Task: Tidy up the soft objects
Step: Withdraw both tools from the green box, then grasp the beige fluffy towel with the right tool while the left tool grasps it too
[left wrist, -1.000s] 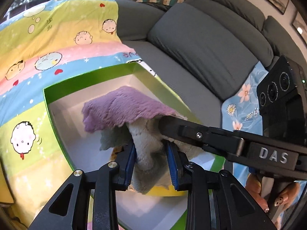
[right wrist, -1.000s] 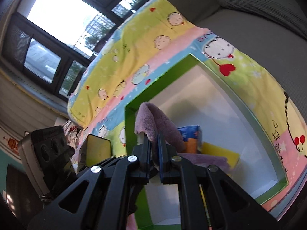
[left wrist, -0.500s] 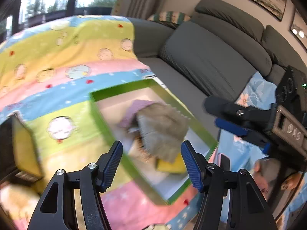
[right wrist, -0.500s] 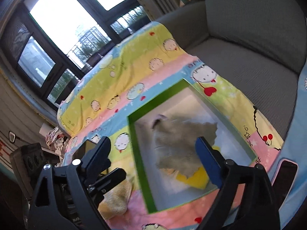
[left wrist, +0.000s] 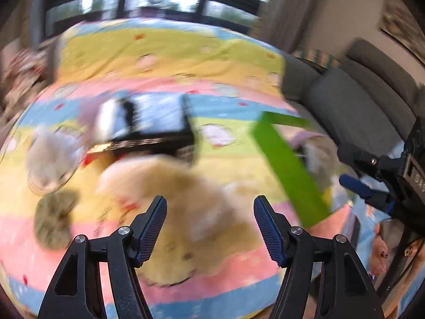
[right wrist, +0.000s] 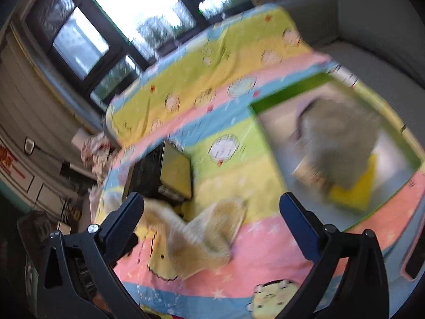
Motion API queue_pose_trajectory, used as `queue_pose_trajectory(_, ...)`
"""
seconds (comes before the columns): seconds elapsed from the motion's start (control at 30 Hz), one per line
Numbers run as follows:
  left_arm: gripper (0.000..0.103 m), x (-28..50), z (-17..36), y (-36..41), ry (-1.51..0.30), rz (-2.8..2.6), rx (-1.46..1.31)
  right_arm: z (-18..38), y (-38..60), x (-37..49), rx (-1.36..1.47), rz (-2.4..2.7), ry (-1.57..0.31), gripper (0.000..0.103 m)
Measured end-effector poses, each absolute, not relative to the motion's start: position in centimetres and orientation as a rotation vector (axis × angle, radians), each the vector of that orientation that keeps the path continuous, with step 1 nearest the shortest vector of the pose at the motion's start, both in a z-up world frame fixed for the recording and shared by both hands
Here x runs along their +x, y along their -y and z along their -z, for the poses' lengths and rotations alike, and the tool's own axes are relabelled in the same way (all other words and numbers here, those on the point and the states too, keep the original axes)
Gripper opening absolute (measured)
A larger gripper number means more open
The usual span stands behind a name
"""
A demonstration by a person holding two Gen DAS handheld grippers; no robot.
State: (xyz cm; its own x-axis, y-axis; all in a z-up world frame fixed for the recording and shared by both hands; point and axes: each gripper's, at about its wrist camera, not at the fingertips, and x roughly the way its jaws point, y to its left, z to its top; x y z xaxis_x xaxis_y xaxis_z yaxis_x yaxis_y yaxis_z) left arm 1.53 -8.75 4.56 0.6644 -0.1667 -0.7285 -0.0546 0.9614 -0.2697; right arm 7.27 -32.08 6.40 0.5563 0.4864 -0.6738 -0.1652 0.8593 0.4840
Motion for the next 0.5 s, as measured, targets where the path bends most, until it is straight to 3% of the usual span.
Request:
queue_pose_trajectory(0.27, 0.068, -0.7, 0.9, 3.1, -0.919, -0.026, -0.423, -0.2, 23.6, 8.7, 0.311, -0.468, -1.062, 0.099)
queue_pose_trajectory(0.43, 0.068, -1.6, 1.1, 1.4, -0.886, -0.065, -0.442, 1.0, 19.9, 8.7, 0.233, -0.494, -1.081, 0.085)
queue_pose_trajectory(0.5, 0.068, -2.0, 1.0, 0.9, -0.875, -0.073, -0.452, 1.0, 18.9, 9.3, 0.217, -0.488, -1.088, 0.085)
